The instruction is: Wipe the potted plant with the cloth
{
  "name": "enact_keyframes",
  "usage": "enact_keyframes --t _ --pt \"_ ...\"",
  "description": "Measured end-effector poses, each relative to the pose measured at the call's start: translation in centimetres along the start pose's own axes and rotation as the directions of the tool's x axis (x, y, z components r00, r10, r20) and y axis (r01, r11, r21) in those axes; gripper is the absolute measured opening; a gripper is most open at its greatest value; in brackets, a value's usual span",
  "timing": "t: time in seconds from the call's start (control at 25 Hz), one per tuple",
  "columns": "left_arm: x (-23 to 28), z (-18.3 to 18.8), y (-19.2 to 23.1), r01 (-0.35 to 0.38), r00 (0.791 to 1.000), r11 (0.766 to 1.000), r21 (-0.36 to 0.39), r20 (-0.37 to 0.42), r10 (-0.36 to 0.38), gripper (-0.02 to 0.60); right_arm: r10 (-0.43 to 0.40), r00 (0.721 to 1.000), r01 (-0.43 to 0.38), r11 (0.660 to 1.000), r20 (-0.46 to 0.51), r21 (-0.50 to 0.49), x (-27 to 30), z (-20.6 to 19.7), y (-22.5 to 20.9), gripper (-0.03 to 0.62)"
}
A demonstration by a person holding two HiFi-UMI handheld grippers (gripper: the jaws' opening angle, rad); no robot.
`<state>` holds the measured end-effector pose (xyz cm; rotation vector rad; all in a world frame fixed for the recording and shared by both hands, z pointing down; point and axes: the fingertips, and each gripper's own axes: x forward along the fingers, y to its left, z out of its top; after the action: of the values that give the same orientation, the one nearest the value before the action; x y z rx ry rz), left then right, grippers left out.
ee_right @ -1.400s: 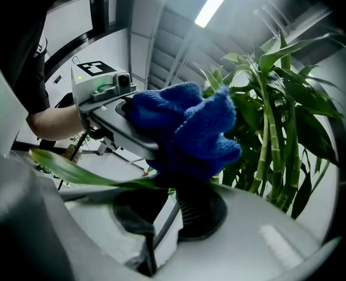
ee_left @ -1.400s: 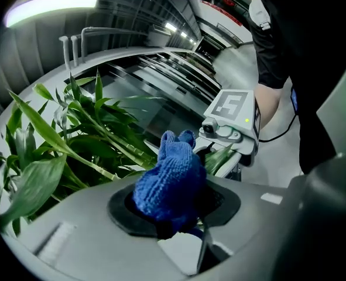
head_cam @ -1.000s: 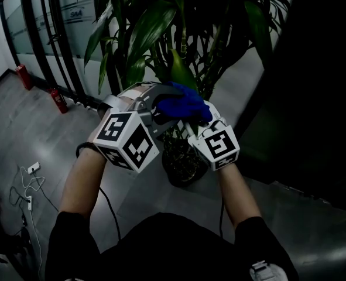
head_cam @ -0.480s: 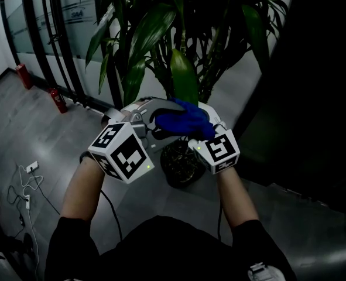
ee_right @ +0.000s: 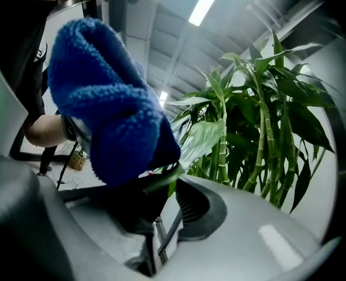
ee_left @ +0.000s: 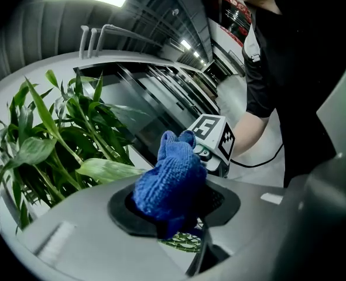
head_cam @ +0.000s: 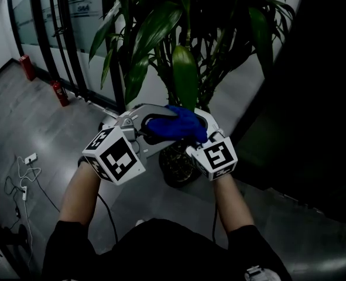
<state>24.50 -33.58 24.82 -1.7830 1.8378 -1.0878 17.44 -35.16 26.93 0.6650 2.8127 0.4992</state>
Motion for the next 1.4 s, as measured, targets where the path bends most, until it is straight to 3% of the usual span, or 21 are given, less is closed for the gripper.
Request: enact_keyframes --t 0.24,0.4,0.52,0.84,1.08,1.16,1.32,1.4 --pt "-0.3 -1.2 -0.8 -0.049 0.999 0.994 -0.093 -0.006 0.049 0.155 0.042 0.999 -0.042 0.998 -0.013 0.036 -1.2 -1.8 1.5 0.041" --pt "-0.5 -1.5 -1.2 -0.100 0.994 0.978 -0.183 0.026 0.106 0.155 0.078 0.997 -0.077 0.994 -0.003 0.076 -2.2 -2.7 2.0 0.041" --pt "-0.9 -1.7 -1.8 -0.144 0.985 0.952 -0.271 0.051 0.163 0.155 0.109 0.994 -0.109 0.988 0.011 0.110 -2.6 -3.1 2.5 0.041" --pt "-3.1 -4.5 -4.5 -0.226 0.968 0.858 -0.462 -0.009 0.250 0.155 0.202 0.978 -0.207 0.960 0.045 0.188 -2.3 -5.5 5.8 0.041" --pt "-5.3 -6.4 -5.1 -0.206 0.968 0.829 -0.521 0.013 0.250 0.156 0.221 0.975 -0.220 0.961 0.012 0.168 -0.9 -6.2 8.2 0.041" --pt "-6.1 -7.6 -4.9 -0.178 0.972 0.838 -0.516 0.039 0.231 0.156 0.185 0.983 -0.184 0.970 0.008 0.162 0.1 -6.1 8.6 0.041" --pt "-7.6 -9.7 -4.8 -0.064 0.972 0.888 -0.456 0.172 0.159 0.156 0.097 0.995 -0.091 0.987 -0.036 0.130 2.8 -7.1 9.2 0.041" --pt "-9.4 -10.5 -4.1 0.010 0.959 0.884 -0.467 0.255 0.124 0.156 0.055 0.997 -0.047 0.991 -0.057 0.128 4.8 -7.3 9.9 0.041"
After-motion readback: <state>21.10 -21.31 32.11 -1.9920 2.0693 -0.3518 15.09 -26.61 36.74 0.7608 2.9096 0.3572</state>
